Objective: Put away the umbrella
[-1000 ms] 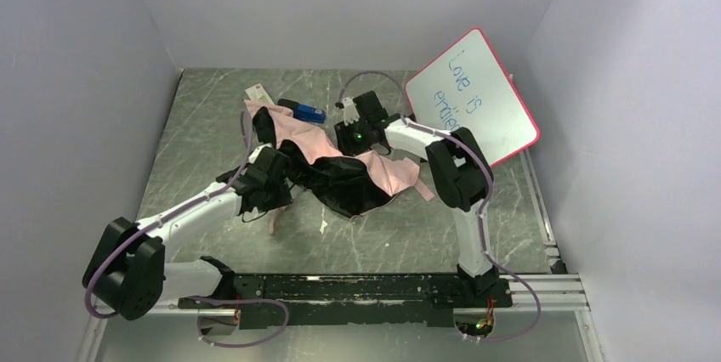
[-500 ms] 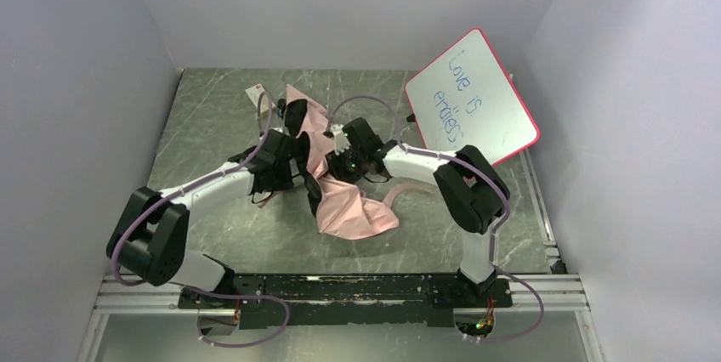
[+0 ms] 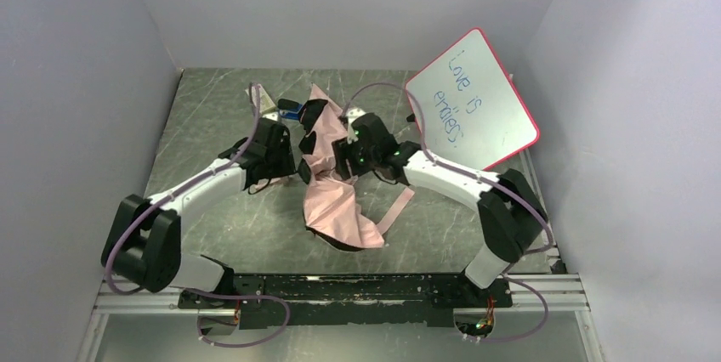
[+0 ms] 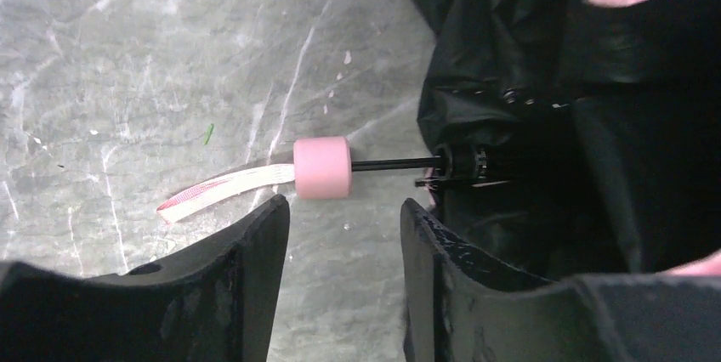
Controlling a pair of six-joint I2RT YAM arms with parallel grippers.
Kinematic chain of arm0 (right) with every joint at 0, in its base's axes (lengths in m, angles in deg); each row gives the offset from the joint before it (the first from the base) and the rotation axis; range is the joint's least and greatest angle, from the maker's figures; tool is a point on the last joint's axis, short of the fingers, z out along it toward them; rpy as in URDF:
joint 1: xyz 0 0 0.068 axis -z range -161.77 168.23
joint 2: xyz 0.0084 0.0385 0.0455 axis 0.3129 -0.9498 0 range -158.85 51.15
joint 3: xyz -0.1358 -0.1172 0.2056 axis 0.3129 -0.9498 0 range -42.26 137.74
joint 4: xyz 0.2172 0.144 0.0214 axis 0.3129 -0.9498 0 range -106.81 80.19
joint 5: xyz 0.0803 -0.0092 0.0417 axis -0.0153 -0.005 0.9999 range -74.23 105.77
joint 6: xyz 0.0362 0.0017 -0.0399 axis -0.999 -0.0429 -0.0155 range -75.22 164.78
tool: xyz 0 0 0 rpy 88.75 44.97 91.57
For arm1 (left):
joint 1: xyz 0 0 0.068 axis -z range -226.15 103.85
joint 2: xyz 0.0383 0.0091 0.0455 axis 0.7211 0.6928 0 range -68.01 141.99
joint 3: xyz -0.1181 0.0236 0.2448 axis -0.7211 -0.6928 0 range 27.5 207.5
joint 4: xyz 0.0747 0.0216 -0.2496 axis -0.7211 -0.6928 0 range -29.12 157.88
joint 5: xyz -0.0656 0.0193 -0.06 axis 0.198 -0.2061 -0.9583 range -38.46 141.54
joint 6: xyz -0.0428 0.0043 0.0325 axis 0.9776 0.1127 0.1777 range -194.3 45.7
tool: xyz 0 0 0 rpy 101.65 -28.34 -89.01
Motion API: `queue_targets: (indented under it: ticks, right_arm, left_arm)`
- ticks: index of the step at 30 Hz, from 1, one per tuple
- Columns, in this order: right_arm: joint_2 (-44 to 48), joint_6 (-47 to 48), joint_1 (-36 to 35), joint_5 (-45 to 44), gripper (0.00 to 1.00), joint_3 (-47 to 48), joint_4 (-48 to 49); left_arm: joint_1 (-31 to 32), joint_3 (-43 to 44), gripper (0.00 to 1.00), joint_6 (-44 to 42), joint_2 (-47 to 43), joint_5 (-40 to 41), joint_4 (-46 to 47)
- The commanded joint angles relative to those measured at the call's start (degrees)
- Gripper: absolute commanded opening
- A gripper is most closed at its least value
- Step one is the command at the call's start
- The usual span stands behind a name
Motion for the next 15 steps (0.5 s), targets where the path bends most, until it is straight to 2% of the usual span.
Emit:
queue_targets:
  ticks: [1, 4, 9, 15]
  right_arm:
    - [5.44, -0.32, 3.05, -12.32, 0.65, 1.91, -1.37]
    - [6.03, -0.95, 6.01, -14.45, 0.67, 1.79, -1.63]
    - [2.33, -4.43, 11.36, -12.73, 0.65, 1.76, 1.24]
    - [-4.54, -7.95, 13.49, -4.39, 0.68, 4.72, 6.34]
  left_arm:
    - [-1.2, 0.41, 0.59, -1.69, -6.37, -2.98, 0.29]
    - [-1.37, 0.36, 0.64, -2.23, -9.6, -3.25, -1.23]
    - [-2.85, -1.08, 0.66, -1.04, -12.16, -2.5, -1.97]
    - [-7.08, -3.58, 0.75, 2.31, -7.62, -11.62, 6.53]
